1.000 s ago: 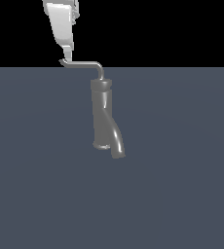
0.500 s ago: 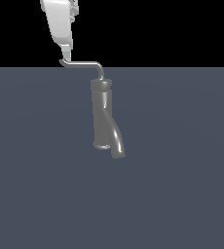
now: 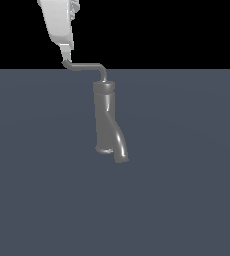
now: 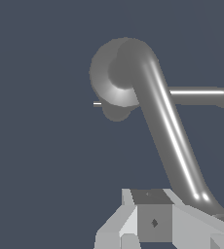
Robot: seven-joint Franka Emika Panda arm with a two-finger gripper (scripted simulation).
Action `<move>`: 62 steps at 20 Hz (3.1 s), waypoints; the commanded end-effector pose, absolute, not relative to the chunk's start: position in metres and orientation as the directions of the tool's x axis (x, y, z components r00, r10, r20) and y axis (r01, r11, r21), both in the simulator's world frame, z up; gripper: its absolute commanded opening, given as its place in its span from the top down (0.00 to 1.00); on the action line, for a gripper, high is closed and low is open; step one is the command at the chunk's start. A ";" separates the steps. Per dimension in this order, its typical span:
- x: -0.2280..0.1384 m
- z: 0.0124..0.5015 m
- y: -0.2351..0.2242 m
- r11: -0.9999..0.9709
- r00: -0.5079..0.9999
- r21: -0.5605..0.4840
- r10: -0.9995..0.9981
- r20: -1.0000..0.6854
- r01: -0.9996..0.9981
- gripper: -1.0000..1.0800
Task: Turn on the faucet by rotating a designated handle.
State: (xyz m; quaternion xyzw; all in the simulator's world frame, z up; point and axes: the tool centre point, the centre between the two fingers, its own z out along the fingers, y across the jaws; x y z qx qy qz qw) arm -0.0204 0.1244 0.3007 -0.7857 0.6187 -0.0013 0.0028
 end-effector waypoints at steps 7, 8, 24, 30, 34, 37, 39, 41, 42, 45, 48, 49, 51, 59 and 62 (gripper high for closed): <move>-0.037 0.301 0.122 -0.235 0.235 -0.005 -0.972 0.001 -0.972 1.00; -0.039 0.301 0.119 -0.235 0.235 -0.005 -0.972 0.001 -0.972 1.00; -0.078 0.301 0.069 -0.233 0.233 -0.001 -0.973 0.000 -0.973 1.00; -0.085 0.301 0.066 -0.245 0.245 -0.003 -0.969 0.001 -0.969 1.00; -0.082 0.301 0.040 -0.241 0.241 -0.002 -0.970 0.001 -0.970 1.00; -0.080 0.301 0.021 -0.239 0.239 -0.002 -0.971 0.001 -0.971 1.00; -0.078 0.301 0.008 -0.237 0.237 -0.001 -0.972 0.000 -0.972 1.00; -0.077 0.301 -0.004 -0.235 0.235 -0.001 -0.972 0.000 -0.972 1.00; -0.076 0.301 -0.010 -0.234 0.234 -0.001 -0.972 0.000 -0.972 1.00; -0.074 0.301 -0.021 -0.232 0.232 0.000 -0.973 0.000 -0.973 1.00; -0.071 0.301 0.001 -0.270 0.270 0.001 -0.963 -0.002 -0.963 1.00; -0.069 0.301 -0.002 -0.269 0.269 0.001 -0.963 -0.002 -0.963 1.00; -0.064 0.301 -0.007 -0.266 0.266 0.000 -0.964 -0.002 -0.964 1.00; -0.045 0.301 -0.026 -0.255 0.255 0.000 -0.967 -0.001 -0.967 1.00; -0.038 0.301 -0.034 -0.251 0.251 0.000 -0.968 -0.001 -0.968 1.00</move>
